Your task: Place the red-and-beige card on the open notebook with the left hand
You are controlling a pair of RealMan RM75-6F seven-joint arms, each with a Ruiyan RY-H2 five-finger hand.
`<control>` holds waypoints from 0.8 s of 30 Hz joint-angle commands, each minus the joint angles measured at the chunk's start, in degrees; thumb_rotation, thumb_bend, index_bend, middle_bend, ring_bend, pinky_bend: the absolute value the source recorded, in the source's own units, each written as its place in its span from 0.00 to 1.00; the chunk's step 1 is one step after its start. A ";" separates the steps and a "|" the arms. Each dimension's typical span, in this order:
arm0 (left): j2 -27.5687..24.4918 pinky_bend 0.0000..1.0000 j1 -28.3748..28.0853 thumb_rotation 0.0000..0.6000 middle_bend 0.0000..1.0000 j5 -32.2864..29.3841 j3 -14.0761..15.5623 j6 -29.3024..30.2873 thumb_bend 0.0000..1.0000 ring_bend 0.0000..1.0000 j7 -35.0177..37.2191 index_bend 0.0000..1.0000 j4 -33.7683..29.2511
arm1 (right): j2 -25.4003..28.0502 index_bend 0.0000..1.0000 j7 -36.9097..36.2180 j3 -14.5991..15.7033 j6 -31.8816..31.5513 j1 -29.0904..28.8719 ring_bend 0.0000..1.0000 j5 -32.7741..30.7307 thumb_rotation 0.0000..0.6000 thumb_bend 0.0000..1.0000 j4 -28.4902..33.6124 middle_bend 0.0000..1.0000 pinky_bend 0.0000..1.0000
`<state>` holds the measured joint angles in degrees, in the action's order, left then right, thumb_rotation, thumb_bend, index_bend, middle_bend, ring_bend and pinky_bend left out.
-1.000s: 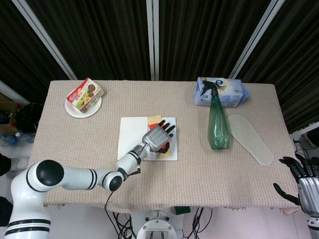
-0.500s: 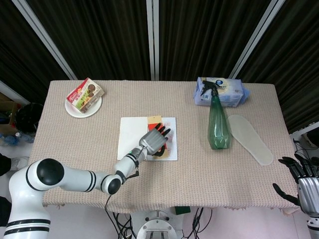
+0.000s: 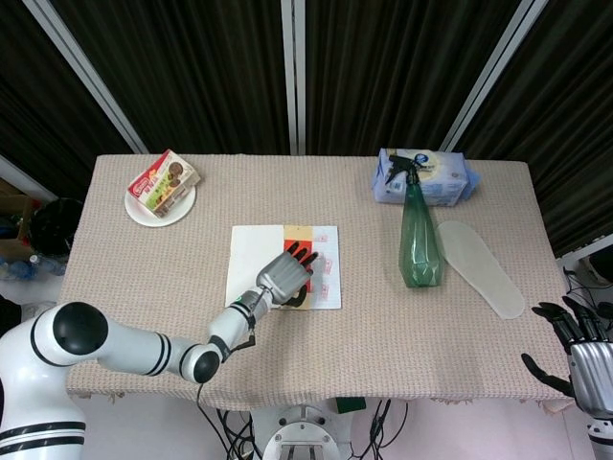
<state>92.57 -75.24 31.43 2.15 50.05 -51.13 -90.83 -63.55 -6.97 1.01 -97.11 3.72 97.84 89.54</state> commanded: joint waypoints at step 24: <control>-1.33 0.04 1.34 0.19 0.00 -2.27 0.76 0.23 0.62 0.00 0.81 0.29 1.13 | -0.22 0.26 -0.65 0.08 -0.19 0.08 0.10 0.04 1.00 0.17 -0.59 0.21 0.17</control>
<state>91.37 -74.05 28.86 3.16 50.13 -50.64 -89.53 -63.77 -7.61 1.09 -97.30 3.79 97.88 88.95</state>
